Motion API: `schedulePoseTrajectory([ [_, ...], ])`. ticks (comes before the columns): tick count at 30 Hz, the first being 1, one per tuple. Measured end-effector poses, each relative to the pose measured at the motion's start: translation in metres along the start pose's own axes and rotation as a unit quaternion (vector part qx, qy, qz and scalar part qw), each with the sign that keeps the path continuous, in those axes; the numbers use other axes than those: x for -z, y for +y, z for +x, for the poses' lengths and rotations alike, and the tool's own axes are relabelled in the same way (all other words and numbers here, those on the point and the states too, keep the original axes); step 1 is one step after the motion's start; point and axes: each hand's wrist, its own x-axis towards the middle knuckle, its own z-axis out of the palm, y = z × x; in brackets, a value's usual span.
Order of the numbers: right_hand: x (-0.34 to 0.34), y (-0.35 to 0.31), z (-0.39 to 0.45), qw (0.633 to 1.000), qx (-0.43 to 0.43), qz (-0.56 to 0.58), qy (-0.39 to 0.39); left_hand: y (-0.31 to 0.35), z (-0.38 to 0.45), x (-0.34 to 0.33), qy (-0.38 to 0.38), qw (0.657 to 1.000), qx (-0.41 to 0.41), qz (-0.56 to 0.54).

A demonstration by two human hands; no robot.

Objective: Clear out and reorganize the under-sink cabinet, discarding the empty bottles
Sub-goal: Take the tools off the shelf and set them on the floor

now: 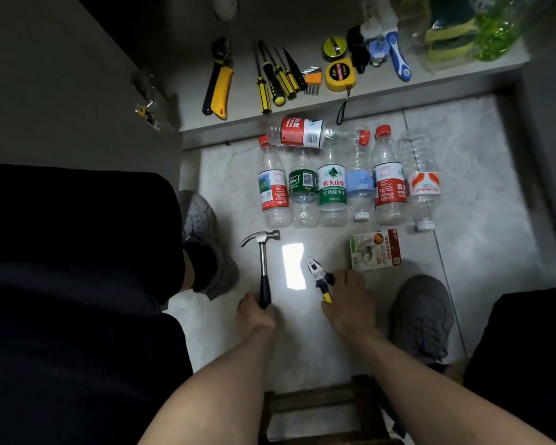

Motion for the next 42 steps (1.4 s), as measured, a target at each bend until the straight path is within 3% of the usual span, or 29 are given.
schedulePoseTrajectory([
  [8,-0.008,-0.032,0.004,0.989,-0.024,0.144,-0.003,-0.014,-0.004,0.001,0.001,0.996,0.057,-0.061],
  [21,-0.037,-0.071,-0.012,0.988,0.004,0.154,-0.009,-0.02,0.004,0.006,-0.039,0.985,0.166,-0.014],
  [30,-0.025,-0.059,0.0,0.986,0.057,0.149,-0.052,0.0,0.002,0.013,-0.034,0.978,0.199,-0.05],
  [35,-0.008,-0.048,0.01,0.97,0.037,0.214,-0.107,0.032,0.005,0.024,-0.02,0.985,0.149,-0.08],
  [38,0.007,-0.042,0.019,0.975,0.033,0.2,-0.09,0.063,0.009,0.038,0.0,0.992,0.084,-0.099],
  [42,0.041,-0.051,0.031,0.958,-0.023,0.282,-0.049,0.118,0.013,0.066,0.053,0.993,-0.023,-0.106],
])
